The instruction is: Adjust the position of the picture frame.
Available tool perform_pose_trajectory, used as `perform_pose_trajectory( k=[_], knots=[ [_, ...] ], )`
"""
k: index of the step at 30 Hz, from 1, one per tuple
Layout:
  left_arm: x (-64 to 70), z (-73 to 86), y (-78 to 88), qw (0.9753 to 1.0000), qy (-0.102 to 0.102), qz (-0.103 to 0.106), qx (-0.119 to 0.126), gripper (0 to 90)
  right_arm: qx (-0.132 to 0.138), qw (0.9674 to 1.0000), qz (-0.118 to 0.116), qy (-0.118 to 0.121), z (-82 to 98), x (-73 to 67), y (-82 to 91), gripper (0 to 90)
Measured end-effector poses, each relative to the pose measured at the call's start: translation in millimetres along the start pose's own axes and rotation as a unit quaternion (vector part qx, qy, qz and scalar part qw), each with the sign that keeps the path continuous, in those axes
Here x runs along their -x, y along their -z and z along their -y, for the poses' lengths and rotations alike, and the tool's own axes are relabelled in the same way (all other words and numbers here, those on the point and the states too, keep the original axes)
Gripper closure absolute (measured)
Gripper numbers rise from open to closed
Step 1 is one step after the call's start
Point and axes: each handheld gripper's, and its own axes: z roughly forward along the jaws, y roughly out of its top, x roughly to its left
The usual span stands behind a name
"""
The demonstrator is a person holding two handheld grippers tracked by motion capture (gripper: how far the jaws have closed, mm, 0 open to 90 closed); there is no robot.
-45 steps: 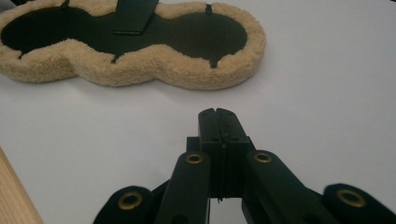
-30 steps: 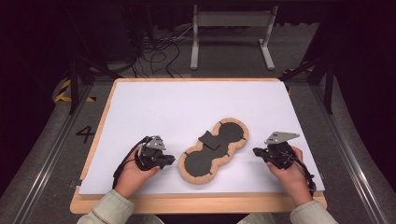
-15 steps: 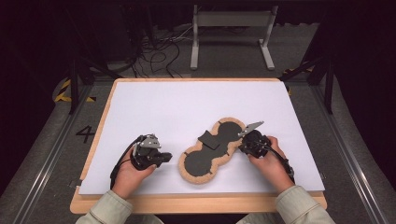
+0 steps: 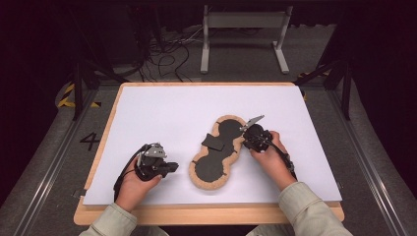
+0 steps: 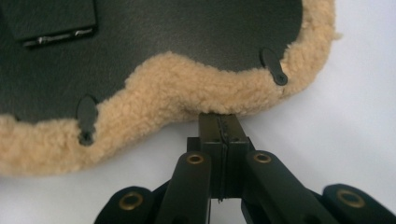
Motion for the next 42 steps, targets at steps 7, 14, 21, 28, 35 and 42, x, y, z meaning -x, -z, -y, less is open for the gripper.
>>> perform_pose_trajectory(
  k=[7,14,21,28,35,42],
  knots=[
    [1.5,-0.8,-7.1,1.0,0.005,-0.001,-0.004,86.4,0.025,0.9997,0.005,-0.004,-15.3,2.6,-16.2,90.0],
    [1.5,-5.7,-20.3,0.9998,0.016,-0.007,-0.006,86.7,0.036,0.9989,0.027,0.015,-5.7,-0.4,-0.8,88.5],
    [5.4,-12.7,-35.3,0.9993,0.004,-0.036,-0.01,87.9,0.081,0.9964,0.024,-0.012,19.6,1.6,39.1,86.0],
    [20.4,-21.9,-46.3,0.9998,-0.012,-0.004,-0.014,90.0,0.112,0.9931,0.029,-0.02,45.1,0.9,77.1,83.6],
    [43.3,-32.7,-60.4,0.9989,-0.039,0.02,-0.014,90.0,0.116,0.992,0.016,-0.046,57.1,12.2,86.0,83.2],
    [66.2,-46.3,-77.6,0.9974,-0.06,0.039,-0.009,90.0,0.121,0.991,0.003,-0.058,62.9,18.7,93.4,85.9]
  ],
)
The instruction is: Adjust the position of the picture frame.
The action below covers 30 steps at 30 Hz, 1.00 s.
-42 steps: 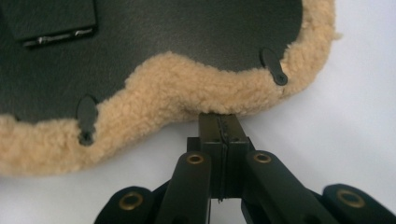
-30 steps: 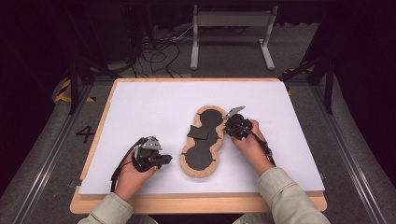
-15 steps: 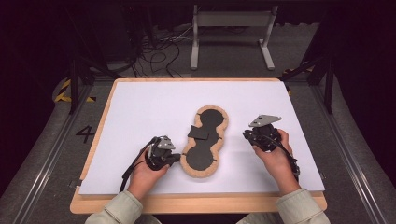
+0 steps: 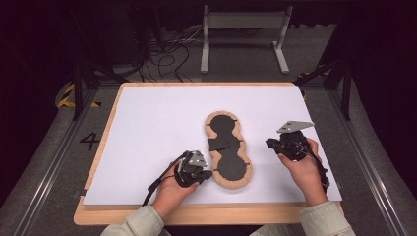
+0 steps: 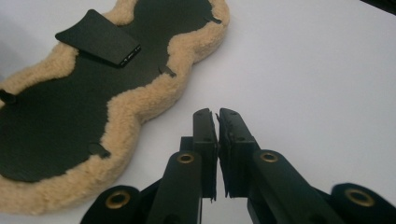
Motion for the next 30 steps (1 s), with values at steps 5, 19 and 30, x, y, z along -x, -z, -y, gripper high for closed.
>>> perform_pose_trajectory(
  k=[5,19,30],
  knots=[
    [8.7,-11.2,-11.1,1.0,-0.001,0.008,0.0,89.8,0.001,1.0,-0.002,-0.004,0.1,1.9,3.2,86.9],
    [13.4,-22.3,-8.1,0.9996,0.015,-0.006,0.023,85.3,-0.003,0.9998,-0.019,0.006,-11.9,1.0,-4.2,88.8],
    [-9.3,9.1,49.0,0.9968,0.042,-0.039,0.056,76.8,-0.052,0.9975,-0.043,0.018,-64.7,3.1,-42.5,89.6]
  ],
)
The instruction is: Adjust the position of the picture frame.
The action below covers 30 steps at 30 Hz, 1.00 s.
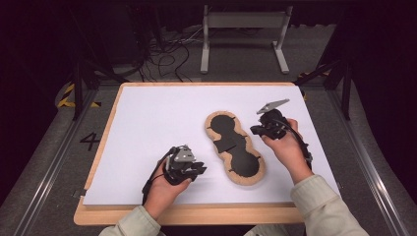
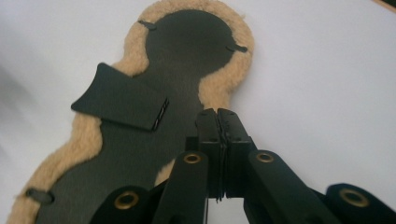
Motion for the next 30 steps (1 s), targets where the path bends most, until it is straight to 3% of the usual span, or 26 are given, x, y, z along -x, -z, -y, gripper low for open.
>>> perform_pose_trajectory(
  k=[2,8,9,18,24,28,30],
  knots=[
    [-4.5,3.7,7.6,0.9998,0.015,-0.003,0.01,75.6,-0.007,0.9999,-0.005,-0.005,-9.9,3.3,-11.0,90.0],
    [-13.7,16.5,25.3,0.9991,0.033,-0.024,0.014,71.2,-0.024,0.9996,0.002,-0.016,-33.5,10.3,-39.6,90.0],
    [-17.7,22.1,30.6,0.9984,0.045,-0.03,0.016,68.8,-0.036,0.9991,0.005,-0.023,-39.1,15.0,-50.7,90.0],
    [-28.1,41.6,50.7,0.9951,0.077,-0.057,0.025,61.8,-0.063,0.996,0.013,-0.061,-48.3,34.0,-87.2,90.0],
    [-36.2,50.2,63.5,0.9931,0.088,-0.07,0.031,60.4,-0.085,0.9921,0.04,-0.083,-48.4,46.3,-106.4,90.0],
    [-41.4,53.9,68.4,0.9916,0.097,-0.077,0.035,60.3,-0.094,0.991,0.028,-0.091,-48.5,46.4,-114.9,90.0],
    [-43.9,54.7,70.4,0.991,0.101,-0.079,0.038,60.4,-0.097,0.9913,0.034,-0.083,-50.6,42.7,-118.7,90.0]
  ],
)
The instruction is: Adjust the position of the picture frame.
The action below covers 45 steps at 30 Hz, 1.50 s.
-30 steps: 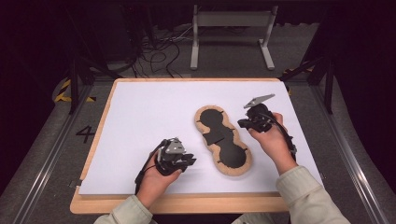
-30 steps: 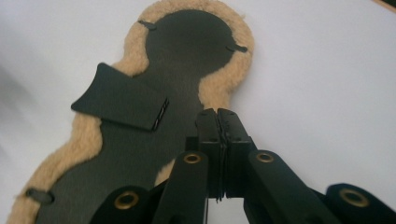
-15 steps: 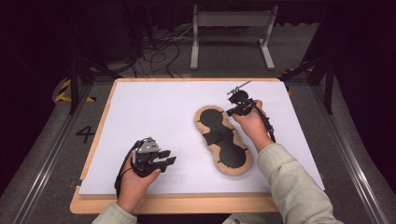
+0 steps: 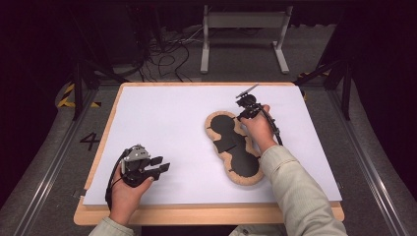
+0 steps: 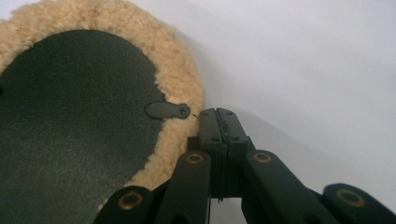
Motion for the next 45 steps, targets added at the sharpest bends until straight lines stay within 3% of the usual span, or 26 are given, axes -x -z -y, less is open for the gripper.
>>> perform_pose_trajectory(
  k=[4,7,9,14,19,22,24,29,30,32,36,40,45],
  knots=[
    [-6.2,-3.3,4.2,0.9998,0.016,0.002,0.015,60.4,0.003,0.9999,-0.013,0.008,-3.8,-8.3,-3.2,90.0],
    [-10.1,-3.7,4.1,0.9998,0.016,0.0,0.014,60.4,0.008,0.9994,-0.024,0.023,-8.0,-20.7,-6.1,90.0],
    [-12.5,-3.3,2.2,0.9997,0.02,0.0,0.01,60.4,0.008,0.9987,-0.039,0.031,-12.2,-33.2,-8.6,90.0],
    [-14.1,-3.6,0.2,0.9997,0.02,0.002,0.009,60.4,0.007,0.9958,-0.05,0.077,-22.6,-69.5,-14.9,90.0],
    [-16.6,-3.6,-1.7,0.9997,0.023,0.005,0.006,60.4,0.007,0.992,-0.077,0.1,-25.4,-88.2,-17.3,90.0],
    [-18.3,-3.8,-2.8,0.9997,0.023,0.006,0.007,60.3,0.005,0.9869,-0.107,0.121,-25.9,-103.0,-18.9,90.0],
    [-18.8,-3.8,-3.5,0.9997,0.023,0.005,0.005,60.2,-0.001,0.9814,-0.135,0.136,-25.4,-117.2,-19.2,90.0],
    [-21.3,-5.1,-2.9,0.9997,0.023,0.001,0.008,60.2,-0.011,0.9683,-0.161,0.191,-23.2,-152.1,-18.1,90.0],
    [-21.5,-5.3,-3.0,0.9998,0.021,0.0,0.008,60.2,-0.011,0.9672,-0.16,0.197,-22.6,-155.7,-17.1,90.0],
    [-20.9,-4.8,-3.5,0.9999,0.016,-0.004,0.005,60.0,-0.003,0.9672,-0.143,0.21,-21.0,-159.4,-13.9,90.0],
    [-20.0,-3.5,-3.6,0.9999,0.011,-0.003,0.002,59.6,0.034,0.968,-0.143,0.203,-15.1,-151.9,4.0,90.0],
    [-18.3,-2.3,-1.9,0.9999,0.008,0.009,0.003,59.3,0.054,0.9628,-0.145,0.221,-0.8,-146.4,30.1,90.0],
    [-14.4,-2.0,-1.7,0.9999,-0.001,0.015,-0.003,58.8,0.071,0.96,-0.142,0.231,20.7,-138.3,56.8,90.0]
  ],
)
